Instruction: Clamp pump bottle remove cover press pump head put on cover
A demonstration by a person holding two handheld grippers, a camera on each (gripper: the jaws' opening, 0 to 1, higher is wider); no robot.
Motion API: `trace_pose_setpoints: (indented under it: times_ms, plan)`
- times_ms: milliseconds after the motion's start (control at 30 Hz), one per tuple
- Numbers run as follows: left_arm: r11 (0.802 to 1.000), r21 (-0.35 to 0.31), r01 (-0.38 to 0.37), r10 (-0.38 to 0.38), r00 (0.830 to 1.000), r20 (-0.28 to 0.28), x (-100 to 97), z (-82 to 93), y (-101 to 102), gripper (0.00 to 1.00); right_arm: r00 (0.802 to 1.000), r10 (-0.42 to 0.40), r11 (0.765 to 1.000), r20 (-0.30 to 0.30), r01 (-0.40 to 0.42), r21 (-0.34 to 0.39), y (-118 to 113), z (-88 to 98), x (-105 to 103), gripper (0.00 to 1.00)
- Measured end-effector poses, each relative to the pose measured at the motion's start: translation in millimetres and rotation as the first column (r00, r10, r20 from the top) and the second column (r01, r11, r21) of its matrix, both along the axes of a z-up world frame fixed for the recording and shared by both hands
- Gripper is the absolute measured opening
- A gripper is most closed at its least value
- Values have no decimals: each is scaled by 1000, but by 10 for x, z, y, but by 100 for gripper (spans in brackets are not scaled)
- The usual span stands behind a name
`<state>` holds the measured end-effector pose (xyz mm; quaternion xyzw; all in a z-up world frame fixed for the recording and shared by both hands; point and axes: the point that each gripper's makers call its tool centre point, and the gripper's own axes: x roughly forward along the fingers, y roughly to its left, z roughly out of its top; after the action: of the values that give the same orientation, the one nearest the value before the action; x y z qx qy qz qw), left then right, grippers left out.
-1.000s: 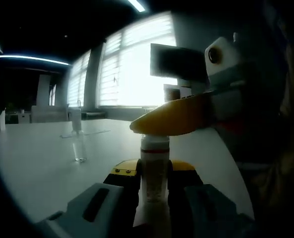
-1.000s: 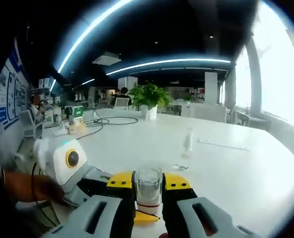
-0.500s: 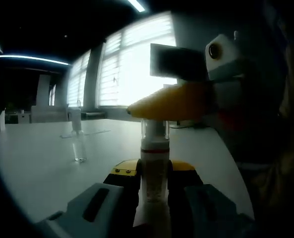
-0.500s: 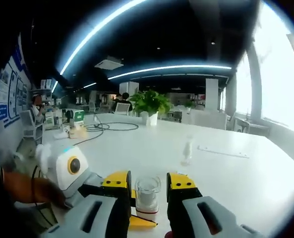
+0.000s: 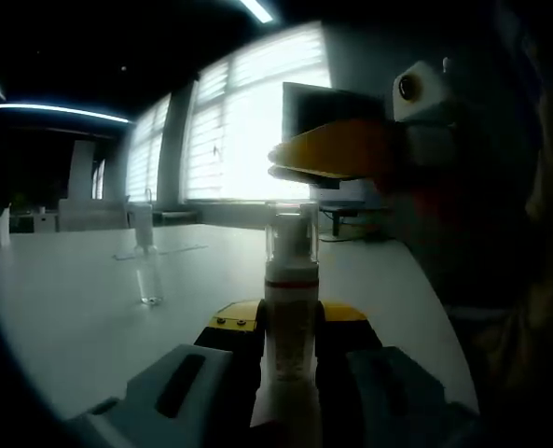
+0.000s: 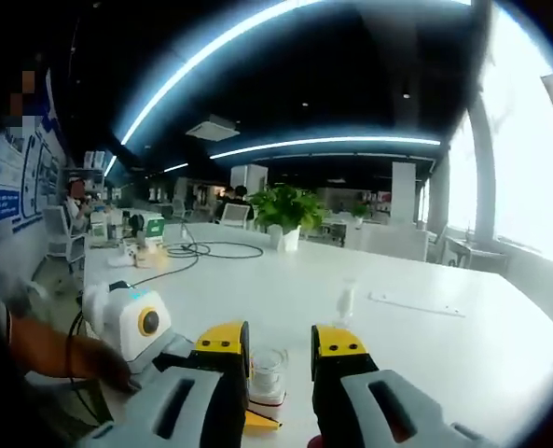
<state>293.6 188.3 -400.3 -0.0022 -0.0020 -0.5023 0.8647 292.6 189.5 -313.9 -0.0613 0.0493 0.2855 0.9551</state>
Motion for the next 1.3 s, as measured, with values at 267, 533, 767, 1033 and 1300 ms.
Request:
trace_pose_setpoints:
  times_ms: [267,533,767,1033,1300]
  plan:
    - [1000,0,-1,1,1000,1,-16,3,-10,12,1000,2,1000,25,-3,15,-128,116,-60,18]
    - [1000,-1,-1,1,1000,-1,3,0,5,12,999,35,999,6,-35,29,-300,64,-126,6]
    - [1000,-3,0,0,1000,-3,11,-1,8,12,998,64,998,-13,-64,-28,-400,-111,-176,0]
    - [1000,-3,-6,6,1000,-8,26,-9,27,12,993,108,994,-35,-108,5,-521,-285,-200,0]
    - [1000,-5,-7,7,1000,-13,28,-8,30,12,994,100,995,-38,-98,35,-752,-443,-214,0]
